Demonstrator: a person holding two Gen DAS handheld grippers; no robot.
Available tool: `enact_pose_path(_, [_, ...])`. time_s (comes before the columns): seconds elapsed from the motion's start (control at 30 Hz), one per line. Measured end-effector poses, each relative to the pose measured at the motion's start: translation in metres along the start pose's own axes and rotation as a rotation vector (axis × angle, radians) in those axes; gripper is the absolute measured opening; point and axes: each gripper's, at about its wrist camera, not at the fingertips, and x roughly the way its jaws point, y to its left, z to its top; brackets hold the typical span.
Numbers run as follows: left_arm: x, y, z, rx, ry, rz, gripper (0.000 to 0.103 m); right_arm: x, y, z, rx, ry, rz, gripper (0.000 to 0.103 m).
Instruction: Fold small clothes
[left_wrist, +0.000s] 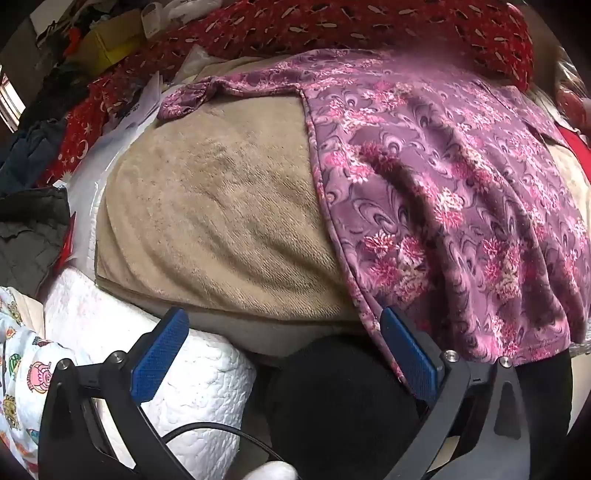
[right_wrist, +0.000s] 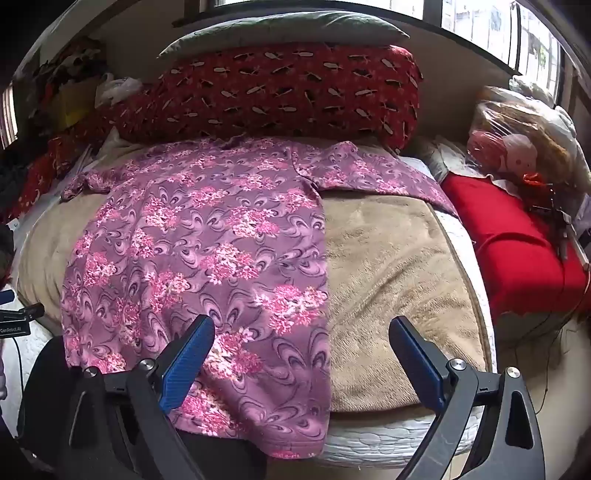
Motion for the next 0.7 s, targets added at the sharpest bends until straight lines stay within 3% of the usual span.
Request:
enact_pose_path(0.17, [0.001,-0.008,0.001,0.032,0.039,-0.007,0.103,-0.001,0.004,0.000,0.027,0.000,0.005,0.096])
enact_pose_path(0.27, [-0.004,-0.009,0.003,0.030,0.032,-0.030,0.103,0.002,-0.015,-0.005,0.049,0.007,0.010,0.096])
enact_pose_path(0.47, [-0.027,-0.015,0.012,0.024,-0.025,-0.112,0.103,-0.004,-0.018,-0.003,0.060,0.007,-0.005,0.096])
enact_pose_path(0.7, [-0.042,-0.034,0.012,0.065,-0.070,-0.154,0.103,-0.009,-0.012,-0.004,0.037,-0.008,0.000,0.096])
